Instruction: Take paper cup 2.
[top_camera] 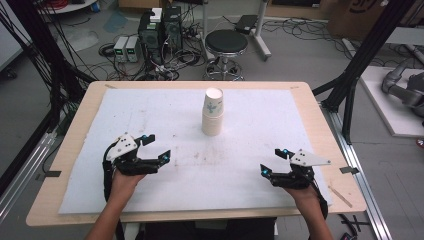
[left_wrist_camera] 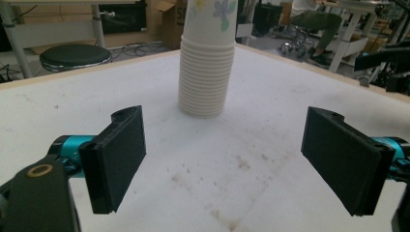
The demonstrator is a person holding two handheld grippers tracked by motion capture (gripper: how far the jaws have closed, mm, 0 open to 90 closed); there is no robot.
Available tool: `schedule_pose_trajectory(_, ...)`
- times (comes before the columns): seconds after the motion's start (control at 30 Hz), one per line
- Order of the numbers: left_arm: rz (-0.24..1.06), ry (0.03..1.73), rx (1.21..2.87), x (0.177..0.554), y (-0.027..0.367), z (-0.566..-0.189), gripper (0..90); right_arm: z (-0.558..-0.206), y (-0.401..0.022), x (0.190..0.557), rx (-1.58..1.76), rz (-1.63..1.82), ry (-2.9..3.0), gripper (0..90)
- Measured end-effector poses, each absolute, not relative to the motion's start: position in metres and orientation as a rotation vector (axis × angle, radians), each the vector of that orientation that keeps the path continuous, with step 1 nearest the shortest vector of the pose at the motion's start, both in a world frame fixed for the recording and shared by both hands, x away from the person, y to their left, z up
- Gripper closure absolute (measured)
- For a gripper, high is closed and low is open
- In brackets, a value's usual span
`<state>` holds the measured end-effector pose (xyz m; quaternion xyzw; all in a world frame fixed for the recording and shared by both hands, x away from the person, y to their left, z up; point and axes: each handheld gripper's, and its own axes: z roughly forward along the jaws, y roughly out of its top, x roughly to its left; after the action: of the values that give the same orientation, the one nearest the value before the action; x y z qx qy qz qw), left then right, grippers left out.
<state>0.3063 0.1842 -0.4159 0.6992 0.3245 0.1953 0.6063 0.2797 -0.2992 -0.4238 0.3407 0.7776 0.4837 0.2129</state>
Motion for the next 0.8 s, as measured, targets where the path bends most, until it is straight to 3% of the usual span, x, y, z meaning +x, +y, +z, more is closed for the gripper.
schedule_pose_trajectory(0.8, 0.387, 0.701, 1.686, 0.374, 0.147, -0.351, 15.9, -0.423, -0.299, 0.279, 0.911, 1.354, 2.182, 20.1)
